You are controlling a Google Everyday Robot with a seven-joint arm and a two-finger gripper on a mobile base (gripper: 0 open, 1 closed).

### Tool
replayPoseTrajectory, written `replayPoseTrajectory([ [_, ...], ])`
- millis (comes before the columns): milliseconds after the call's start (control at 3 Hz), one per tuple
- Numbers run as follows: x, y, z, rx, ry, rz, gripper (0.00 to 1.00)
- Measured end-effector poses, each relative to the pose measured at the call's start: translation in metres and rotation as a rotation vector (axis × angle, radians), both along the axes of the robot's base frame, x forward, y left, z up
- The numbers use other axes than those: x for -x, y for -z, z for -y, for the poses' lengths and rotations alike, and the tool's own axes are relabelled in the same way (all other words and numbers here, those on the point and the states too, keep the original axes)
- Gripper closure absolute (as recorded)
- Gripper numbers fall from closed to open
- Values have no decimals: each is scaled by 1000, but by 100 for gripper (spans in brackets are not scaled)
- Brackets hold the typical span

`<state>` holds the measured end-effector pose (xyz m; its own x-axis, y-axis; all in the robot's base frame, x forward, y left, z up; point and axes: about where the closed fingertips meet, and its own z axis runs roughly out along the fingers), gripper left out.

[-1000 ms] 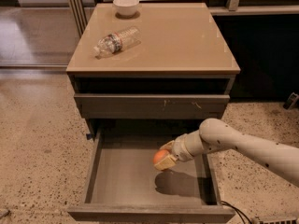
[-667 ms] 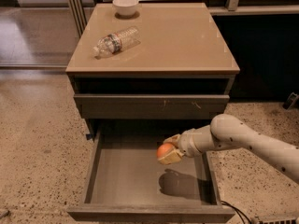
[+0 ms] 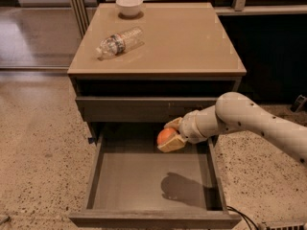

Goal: Pick orange from middle drawer and place on counter

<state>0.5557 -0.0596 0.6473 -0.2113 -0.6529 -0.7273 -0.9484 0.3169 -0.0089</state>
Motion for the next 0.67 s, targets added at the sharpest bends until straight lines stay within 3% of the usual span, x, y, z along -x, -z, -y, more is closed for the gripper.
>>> replayPoseTrajectory([
  [333,-8,-50,-12,69,-29,47,100],
  [667,-17,-94,-25,113,-58,62,100],
])
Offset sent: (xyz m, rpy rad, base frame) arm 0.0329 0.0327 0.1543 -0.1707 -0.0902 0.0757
